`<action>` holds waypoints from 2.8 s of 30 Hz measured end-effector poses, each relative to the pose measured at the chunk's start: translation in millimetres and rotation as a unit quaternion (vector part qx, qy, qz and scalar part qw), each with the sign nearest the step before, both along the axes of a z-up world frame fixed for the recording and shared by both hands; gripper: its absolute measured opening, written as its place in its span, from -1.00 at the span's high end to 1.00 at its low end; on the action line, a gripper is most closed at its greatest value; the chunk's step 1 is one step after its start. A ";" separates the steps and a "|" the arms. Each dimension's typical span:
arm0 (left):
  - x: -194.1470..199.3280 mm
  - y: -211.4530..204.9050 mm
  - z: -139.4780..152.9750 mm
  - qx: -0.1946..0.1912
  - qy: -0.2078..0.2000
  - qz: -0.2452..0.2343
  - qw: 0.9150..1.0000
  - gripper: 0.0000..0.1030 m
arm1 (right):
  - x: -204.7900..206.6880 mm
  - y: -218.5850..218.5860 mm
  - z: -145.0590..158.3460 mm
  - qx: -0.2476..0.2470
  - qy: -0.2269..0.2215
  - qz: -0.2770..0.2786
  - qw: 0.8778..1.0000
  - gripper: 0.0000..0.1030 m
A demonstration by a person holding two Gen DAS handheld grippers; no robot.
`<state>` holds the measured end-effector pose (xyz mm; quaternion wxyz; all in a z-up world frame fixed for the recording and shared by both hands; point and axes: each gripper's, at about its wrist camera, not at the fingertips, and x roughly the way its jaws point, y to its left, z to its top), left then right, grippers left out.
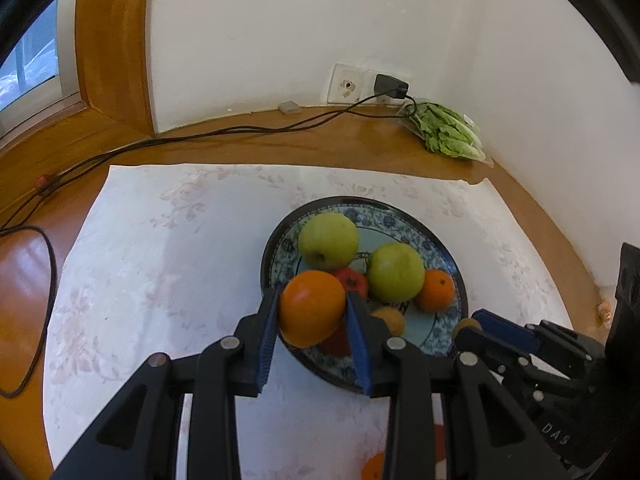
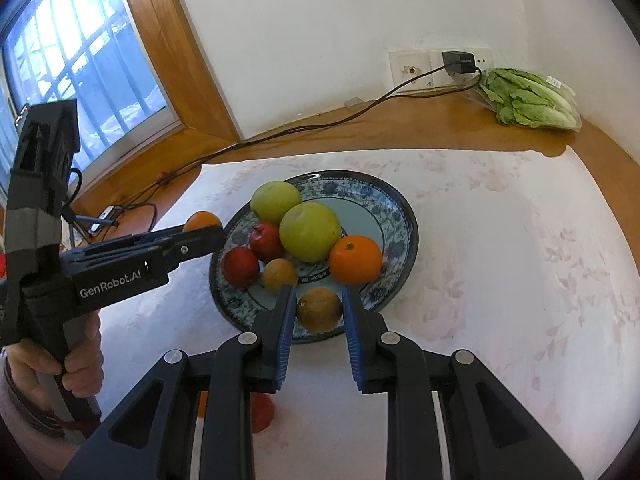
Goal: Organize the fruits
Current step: 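Carry the orange and brown fruit over the plate with both tools, then release both fruits onto the plate and open both tools, then withdraw both open tools from the plate toward the last orange and apple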
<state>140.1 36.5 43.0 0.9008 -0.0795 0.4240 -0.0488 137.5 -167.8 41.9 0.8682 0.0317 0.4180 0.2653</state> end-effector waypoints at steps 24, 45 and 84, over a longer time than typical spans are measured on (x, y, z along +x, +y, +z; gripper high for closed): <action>28.1 -3.9 -15.2 -0.019 0.006 -0.003 1.000 0.33 | 29.4 8.8 -19.4 -0.046 -0.023 -0.008 0.999 0.52; 11.6 -4.6 -5.2 -0.019 0.006 0.008 1.000 0.01 | 22.5 -4.1 -11.3 -0.009 -0.013 -0.020 1.000 0.21; -93.1 -40.2 -8.3 -0.004 0.049 0.002 0.999 -0.10 | -44.6 -43.2 -10.6 0.015 0.048 -0.028 0.998 0.16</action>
